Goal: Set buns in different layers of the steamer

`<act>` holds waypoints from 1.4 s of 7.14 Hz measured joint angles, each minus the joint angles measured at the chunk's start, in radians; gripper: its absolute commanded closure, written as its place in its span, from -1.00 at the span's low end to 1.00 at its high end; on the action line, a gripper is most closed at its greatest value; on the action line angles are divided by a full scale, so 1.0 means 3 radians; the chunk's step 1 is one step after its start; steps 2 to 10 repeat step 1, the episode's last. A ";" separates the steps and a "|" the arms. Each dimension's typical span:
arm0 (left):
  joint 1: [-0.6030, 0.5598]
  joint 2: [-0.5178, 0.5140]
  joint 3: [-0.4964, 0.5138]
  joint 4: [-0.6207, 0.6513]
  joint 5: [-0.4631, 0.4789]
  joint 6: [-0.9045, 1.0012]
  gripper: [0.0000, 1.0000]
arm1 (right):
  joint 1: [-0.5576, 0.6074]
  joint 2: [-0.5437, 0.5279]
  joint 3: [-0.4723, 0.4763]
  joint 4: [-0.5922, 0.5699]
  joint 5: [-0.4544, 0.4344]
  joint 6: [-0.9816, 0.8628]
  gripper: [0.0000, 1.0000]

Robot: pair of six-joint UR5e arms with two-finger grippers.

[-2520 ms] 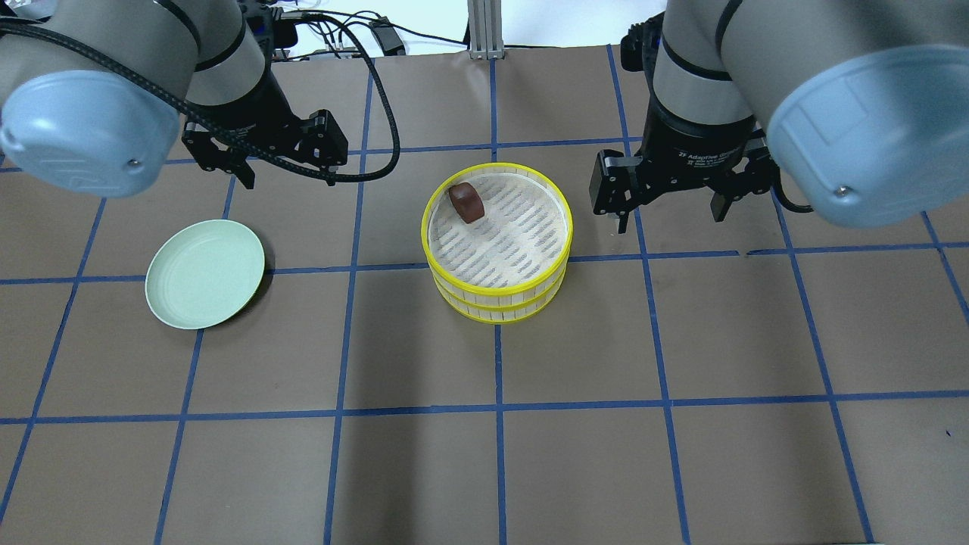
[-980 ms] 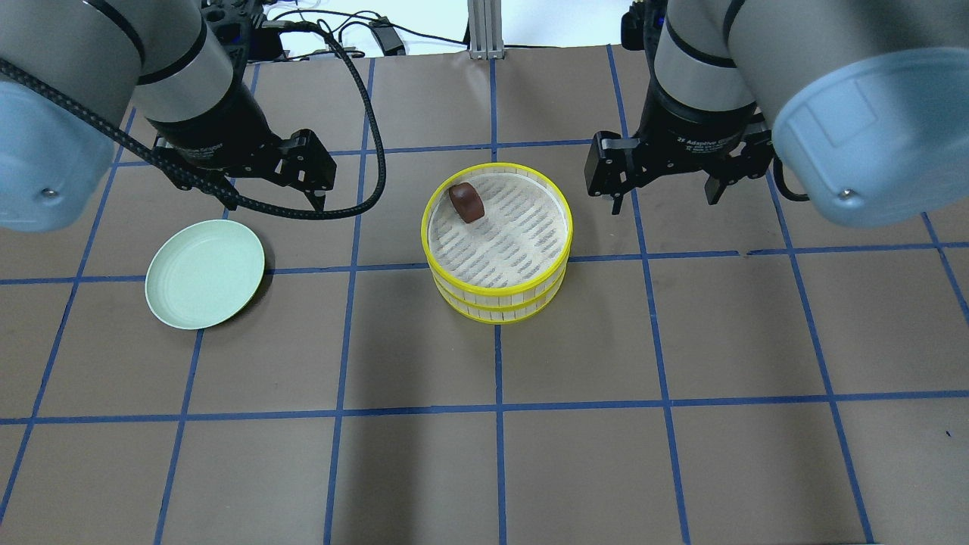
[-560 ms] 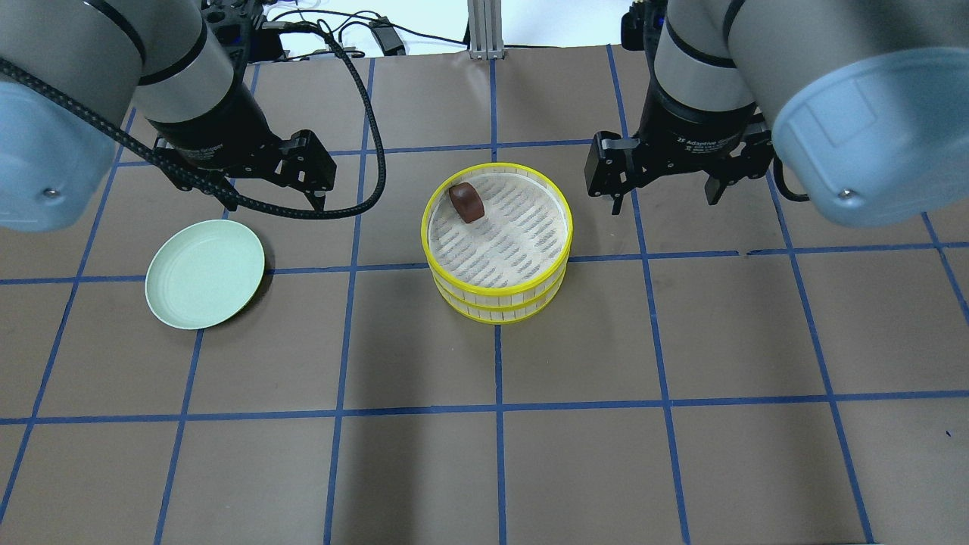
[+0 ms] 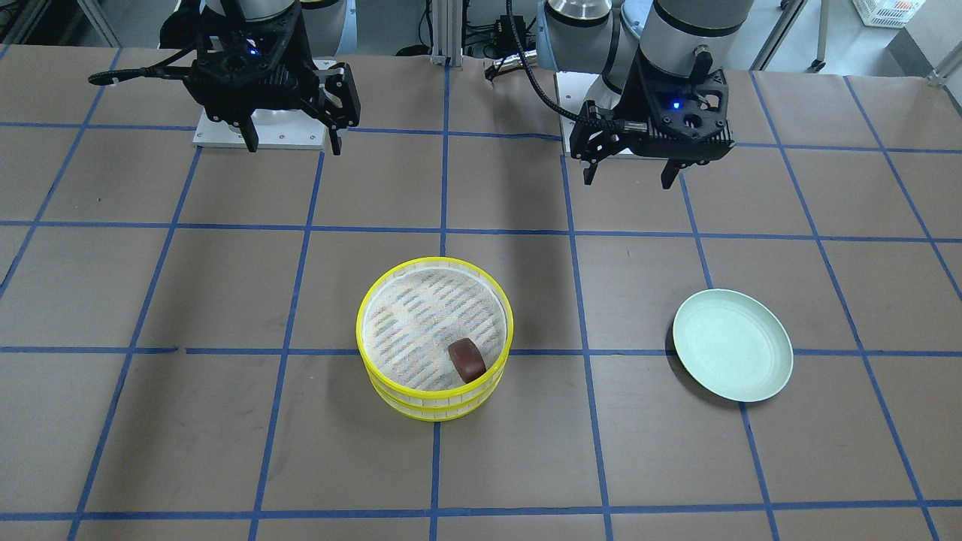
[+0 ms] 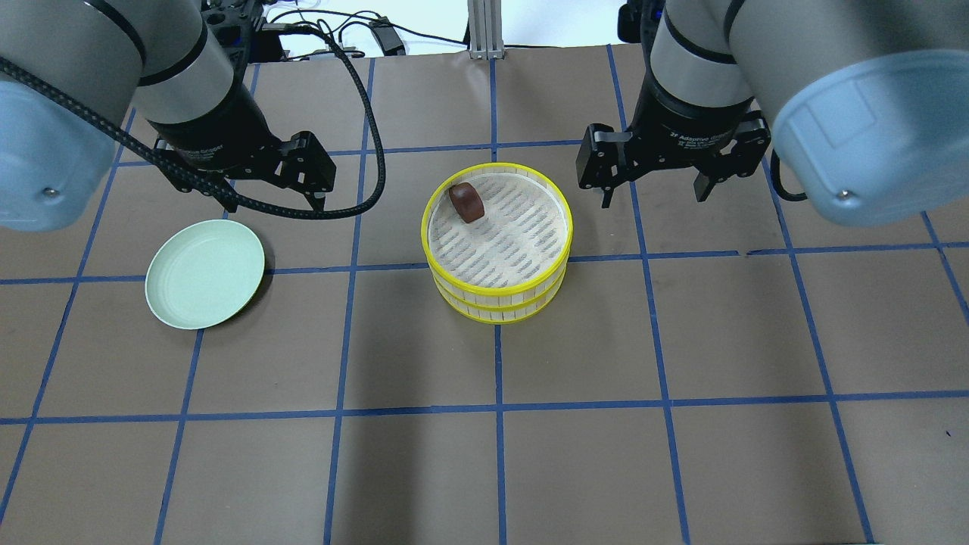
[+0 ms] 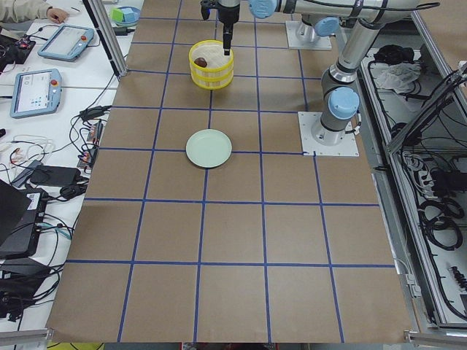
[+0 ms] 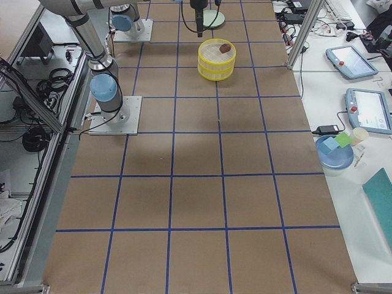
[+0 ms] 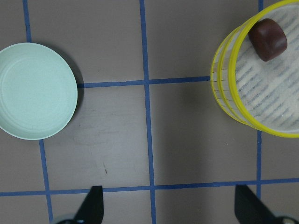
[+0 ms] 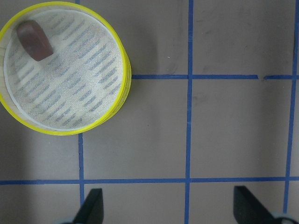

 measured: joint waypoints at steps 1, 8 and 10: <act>0.0000 -0.0001 0.0000 0.0000 0.0000 0.0000 -1.00 | -0.0001 0.0000 0.0000 -0.0004 0.0004 0.0026 -0.96; 0.0000 -0.0001 0.0000 0.0000 0.0000 0.0000 -1.00 | -0.0001 0.0000 0.0000 -0.0004 0.0004 0.0026 -0.96; 0.0000 -0.0001 0.0000 0.0000 0.0000 0.0000 -1.00 | -0.0001 0.0000 0.0000 -0.0004 0.0004 0.0026 -0.96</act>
